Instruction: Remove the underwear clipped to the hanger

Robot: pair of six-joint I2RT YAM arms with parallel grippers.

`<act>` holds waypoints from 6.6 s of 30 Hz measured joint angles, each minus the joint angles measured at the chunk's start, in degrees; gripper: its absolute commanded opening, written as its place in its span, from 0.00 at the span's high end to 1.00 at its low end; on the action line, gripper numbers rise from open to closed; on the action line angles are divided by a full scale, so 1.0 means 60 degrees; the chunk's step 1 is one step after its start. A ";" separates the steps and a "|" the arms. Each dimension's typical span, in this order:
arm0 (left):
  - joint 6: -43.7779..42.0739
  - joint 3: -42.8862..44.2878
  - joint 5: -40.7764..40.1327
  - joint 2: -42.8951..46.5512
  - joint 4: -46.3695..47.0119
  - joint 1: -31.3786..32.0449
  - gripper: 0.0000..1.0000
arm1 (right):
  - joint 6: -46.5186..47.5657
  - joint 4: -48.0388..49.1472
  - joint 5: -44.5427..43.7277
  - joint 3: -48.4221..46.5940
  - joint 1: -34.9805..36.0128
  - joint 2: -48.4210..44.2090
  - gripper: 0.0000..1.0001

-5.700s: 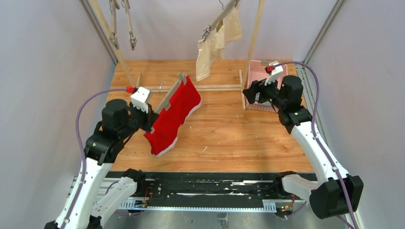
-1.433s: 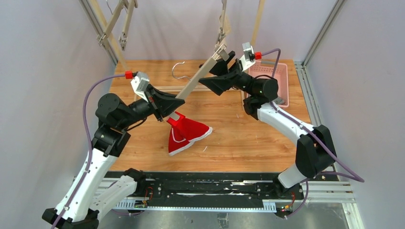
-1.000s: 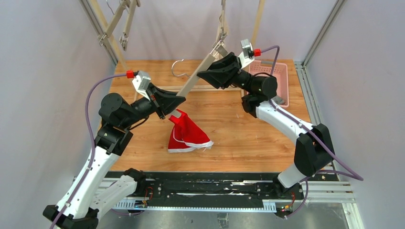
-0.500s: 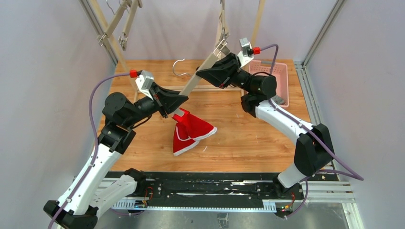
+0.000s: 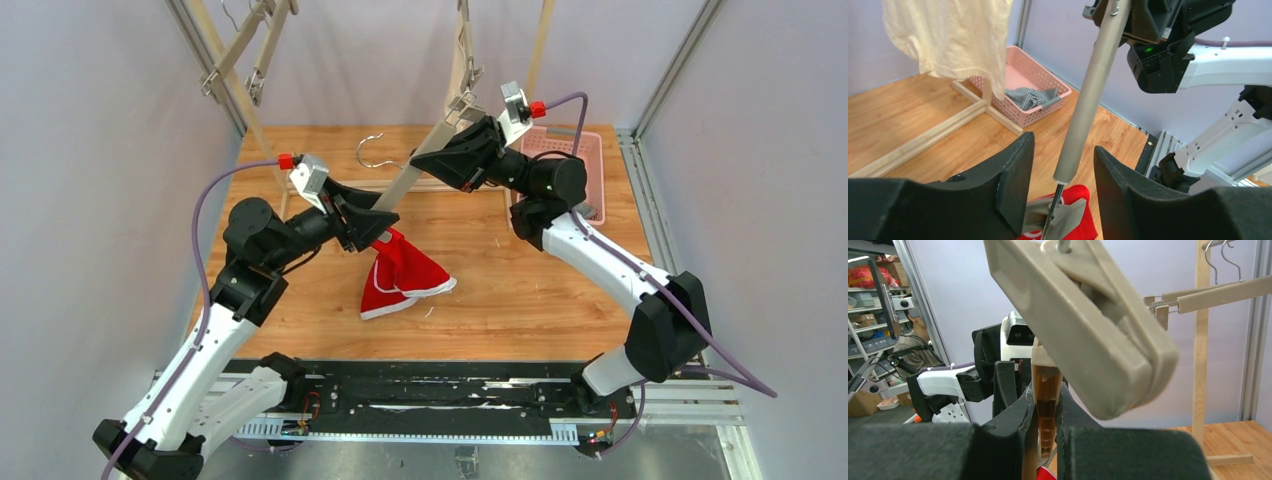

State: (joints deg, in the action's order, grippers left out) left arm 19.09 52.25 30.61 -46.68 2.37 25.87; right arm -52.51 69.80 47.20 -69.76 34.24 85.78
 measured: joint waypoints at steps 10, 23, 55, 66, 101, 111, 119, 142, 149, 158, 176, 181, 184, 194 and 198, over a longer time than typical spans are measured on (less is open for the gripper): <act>-0.0386 -0.0106 -0.0681 0.0601 -0.0667 0.0018 0.40 | 0.0266 -0.0102 0.0051 0.0153 0.0000 -0.0627 0.99; 0.0189 -0.0674 0.0557 0.0226 0.0506 0.0033 1.00 | 0.0219 -0.0040 0.0000 0.0211 -0.0047 -0.0634 1.00; 0.0295 0.0149 0.1249 0.0109 0.0882 0.0029 1.00 | -0.0149 0.0120 0.0066 0.0215 -0.0011 -0.0674 0.99; 0.0492 0.0696 0.1428 0.0098 0.0448 0.0047 1.00 | 0.0033 -0.0051 -0.0204 0.0437 0.0000 -0.0918 0.39; -0.2721 0.4492 -0.6226 -0.2699 -0.8863 0.0044 1.00 | 0.8929 -1.1548 -0.6153 0.3942 0.3257 -0.2244 0.24; -0.2816 0.7173 -0.6280 -0.4583 -0.8961 -0.0055 1.00 | 0.9249 -1.1806 -0.6444 0.2965 0.3293 0.0423 0.49; -0.2754 0.9038 -0.5632 -0.6189 -0.9253 -0.1067 1.00 | 0.8881 -1.2189 -0.6597 0.2295 0.3293 0.2273 0.99; -0.2714 1.3274 -0.4637 -0.8306 -1.0029 -0.1927 1.00 | 0.9351 -1.4327 -1.2309 0.1402 0.1869 -0.5293 0.99; -0.2645 1.3548 -0.4433 -0.8320 -0.9704 -0.2222 1.00 | 0.9810 -1.3642 -1.3205 0.1104 -0.0331 -0.5690 0.99; -0.2353 1.3948 -0.3854 -0.8422 -0.9067 -0.2656 1.00 | 0.9974 -1.2520 -1.3187 0.0736 -0.2677 -0.4688 0.99; -0.1923 1.4666 -0.3373 -0.9431 -0.8415 -0.2878 1.00 | 0.8947 -1.1803 -1.1162 0.1140 -0.4779 -0.3421 0.99; -0.1738 1.4848 -0.3224 -0.9839 -0.8185 -0.3115 1.00 | 0.8794 -1.1679 -1.0765 0.1330 -0.4779 -0.3421 0.99; -0.1650 1.4848 -0.3147 -1.0014 -0.8083 -0.3177 0.97 | 0.8739 -1.1686 -1.0659 0.1501 -0.4779 -0.3381 0.99; -0.1453 1.4047 -0.3158 -0.9581 -0.7592 -0.3173 0.85 | 0.8539 -1.2167 -1.0225 0.1592 -0.4798 -0.2539 0.83; -0.1461 1.3730 -0.3326 -0.9220 -0.7584 -0.3177 0.81 | 0.8513 -1.2298 -1.0211 0.1603 -0.4798 -0.2495 0.75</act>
State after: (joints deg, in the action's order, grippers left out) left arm 10.33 134.63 10.66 -102.00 -43.13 6.81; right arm -1.43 -3.99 -14.06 -60.14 5.45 70.81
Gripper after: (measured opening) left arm 0.126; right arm 0.186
